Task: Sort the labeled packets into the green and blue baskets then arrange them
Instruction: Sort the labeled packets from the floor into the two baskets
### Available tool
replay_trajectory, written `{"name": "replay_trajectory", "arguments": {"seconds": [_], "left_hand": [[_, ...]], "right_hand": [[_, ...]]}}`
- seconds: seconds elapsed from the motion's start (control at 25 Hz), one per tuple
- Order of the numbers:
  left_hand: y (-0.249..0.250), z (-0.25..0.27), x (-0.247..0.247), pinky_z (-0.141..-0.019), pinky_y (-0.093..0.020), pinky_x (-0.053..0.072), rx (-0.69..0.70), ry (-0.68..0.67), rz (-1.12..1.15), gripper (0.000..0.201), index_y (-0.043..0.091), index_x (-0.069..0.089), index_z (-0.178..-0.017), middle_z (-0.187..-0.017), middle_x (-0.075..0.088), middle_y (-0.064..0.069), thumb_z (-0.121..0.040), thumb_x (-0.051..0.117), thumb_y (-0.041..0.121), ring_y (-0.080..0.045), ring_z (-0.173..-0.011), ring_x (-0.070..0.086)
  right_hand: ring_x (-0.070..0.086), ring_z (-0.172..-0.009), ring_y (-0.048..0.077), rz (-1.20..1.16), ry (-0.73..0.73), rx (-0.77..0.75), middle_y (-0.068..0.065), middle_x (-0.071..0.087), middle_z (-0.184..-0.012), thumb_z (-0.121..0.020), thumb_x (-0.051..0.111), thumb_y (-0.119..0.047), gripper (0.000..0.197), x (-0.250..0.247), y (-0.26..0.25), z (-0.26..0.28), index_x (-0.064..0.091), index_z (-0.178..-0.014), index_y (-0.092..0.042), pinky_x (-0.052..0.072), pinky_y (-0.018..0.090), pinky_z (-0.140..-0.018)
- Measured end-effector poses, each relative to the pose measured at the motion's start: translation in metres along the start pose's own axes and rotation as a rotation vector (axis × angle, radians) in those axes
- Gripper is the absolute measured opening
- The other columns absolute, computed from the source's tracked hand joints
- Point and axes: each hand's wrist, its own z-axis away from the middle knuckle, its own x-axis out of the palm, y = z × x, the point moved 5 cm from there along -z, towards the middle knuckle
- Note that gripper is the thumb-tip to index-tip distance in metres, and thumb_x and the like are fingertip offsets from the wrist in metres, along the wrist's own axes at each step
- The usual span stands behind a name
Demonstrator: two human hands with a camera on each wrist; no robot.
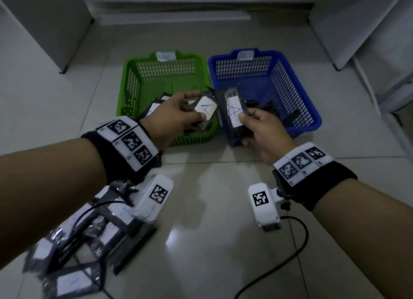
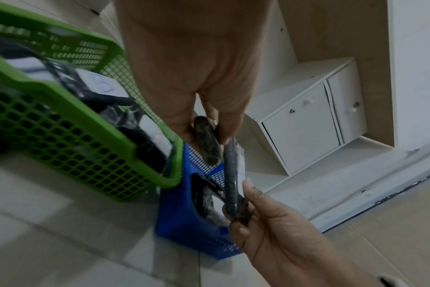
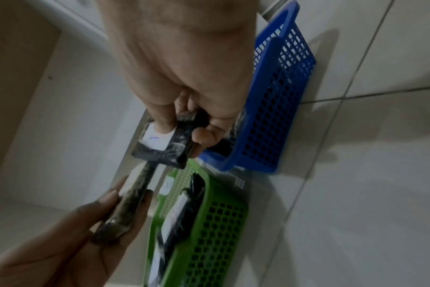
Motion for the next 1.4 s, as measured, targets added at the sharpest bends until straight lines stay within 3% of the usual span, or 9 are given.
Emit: {"name": "replay_trajectory", "arguments": {"seconds": [0.12, 0.24, 0.48, 0.56, 0.68, 0.88, 1.04, 1.2, 1.4], "left_hand": [[0.011, -0.043, 0.025, -0.070, -0.035, 0.060, 0.016, 0.061, -0.050, 0.028, 0.011, 0.055, -0.113, -0.097, 0.066, -0.015, -0.087, 0.064, 0.005, -0.024, -0.078, 0.067], [0.002, -0.081, 0.044, -0.080, -0.044, 0.058, 0.045, 0.111, -0.185, 0.022, 0.019, 0.062, -0.104, -0.107, 0.067, -0.016, -0.083, 0.068, 0.015, -0.031, -0.094, 0.068], [-0.013, -0.114, 0.067, -0.105, -0.037, 0.044, 0.128, 0.088, -0.560, 0.056, 0.016, 0.048, -0.136, -0.133, 0.056, -0.008, -0.084, 0.067, 0.021, -0.022, -0.121, 0.054], [-0.013, -0.113, 0.068, -0.107, -0.036, 0.041, 0.161, 0.041, -0.719, 0.059, 0.017, 0.045, -0.139, -0.138, 0.050, -0.008, -0.085, 0.066, 0.026, -0.023, -0.126, 0.050], [-0.002, -0.089, 0.047, -0.093, -0.024, 0.046, 0.204, 0.028, -0.727, 0.039, 0.020, 0.057, -0.127, -0.127, 0.055, -0.003, -0.088, 0.062, 0.021, -0.016, -0.109, 0.057], [-0.014, -0.004, -0.045, -0.075, 0.000, 0.041, 0.252, 0.048, -0.750, 0.017, 0.020, 0.070, -0.098, -0.102, 0.068, 0.002, -0.085, 0.064, 0.011, -0.007, -0.086, 0.061], [-0.067, 0.086, -0.140, -0.075, -0.008, 0.047, 0.124, 0.200, -0.763, 0.021, 0.027, 0.066, -0.089, -0.097, 0.068, 0.002, -0.082, 0.067, 0.008, -0.003, -0.085, 0.062], [-0.129, 0.140, -0.202, -0.079, -0.026, 0.048, 0.003, 0.336, -0.973, 0.023, 0.016, 0.067, -0.098, -0.100, 0.061, -0.004, -0.077, 0.065, 0.024, -0.016, -0.092, 0.060], [-0.171, 0.149, -0.216, -0.108, -0.038, 0.037, -0.036, 0.253, -1.049, 0.064, 0.022, 0.042, -0.139, -0.141, 0.043, -0.001, -0.081, 0.067, 0.030, -0.022, -0.127, 0.044]], "right_hand": [[0.061, -0.073, 0.023, -0.074, 0.152, -0.005, 0.015, 0.062, -0.099, -0.095, 0.047, -0.005, 0.018, -0.030, -0.015, -0.028, 0.061, -0.106, -0.004, 0.053, 0.027, -0.049], [0.063, -0.066, 0.023, -0.107, 0.236, -0.003, 0.016, 0.064, -0.099, -0.091, 0.041, 0.006, 0.025, -0.053, -0.021, -0.048, 0.060, -0.105, -0.002, 0.058, 0.029, -0.056], [0.064, -0.099, 0.031, -0.321, 0.333, 0.044, 0.024, 0.055, -0.126, -0.091, 0.048, 0.010, 0.046, -0.072, -0.010, -0.059, 0.041, -0.135, 0.001, 0.056, 0.032, -0.084], [0.065, -0.102, 0.031, -0.278, 0.323, 0.031, 0.020, 0.060, -0.116, -0.092, 0.047, 0.007, 0.050, -0.070, -0.008, -0.053, 0.035, -0.140, -0.004, 0.055, 0.034, -0.089], [0.064, -0.073, 0.020, -0.067, 0.312, -0.046, 0.008, 0.062, -0.086, -0.091, 0.045, 0.004, 0.040, -0.054, -0.009, -0.040, 0.049, -0.129, -0.008, 0.056, 0.032, -0.069], [0.059, -0.059, 0.018, 0.277, 0.074, -0.166, 0.001, 0.056, -0.066, -0.087, 0.050, 0.001, 0.027, 0.038, 0.009, -0.002, 0.063, -0.104, -0.015, 0.044, 0.029, -0.051], [0.062, -0.065, 0.014, 0.404, -0.257, -0.197, -0.005, 0.059, -0.070, -0.086, 0.053, 0.000, 0.026, 0.132, 0.038, 0.038, 0.064, -0.095, -0.022, 0.046, 0.015, -0.053], [0.058, -0.087, 0.007, 0.706, -0.481, -0.214, -0.007, 0.063, -0.098, -0.083, 0.062, -0.010, 0.027, 0.204, 0.080, 0.052, 0.068, -0.105, -0.024, 0.042, 0.013, -0.075], [0.036, -0.123, 0.024, 1.118, -0.561, -0.294, 0.001, 0.047, -0.127, -0.085, 0.063, -0.024, 0.046, 0.255, 0.113, 0.049, 0.052, -0.129, -0.023, 0.034, 0.031, -0.106]]}}
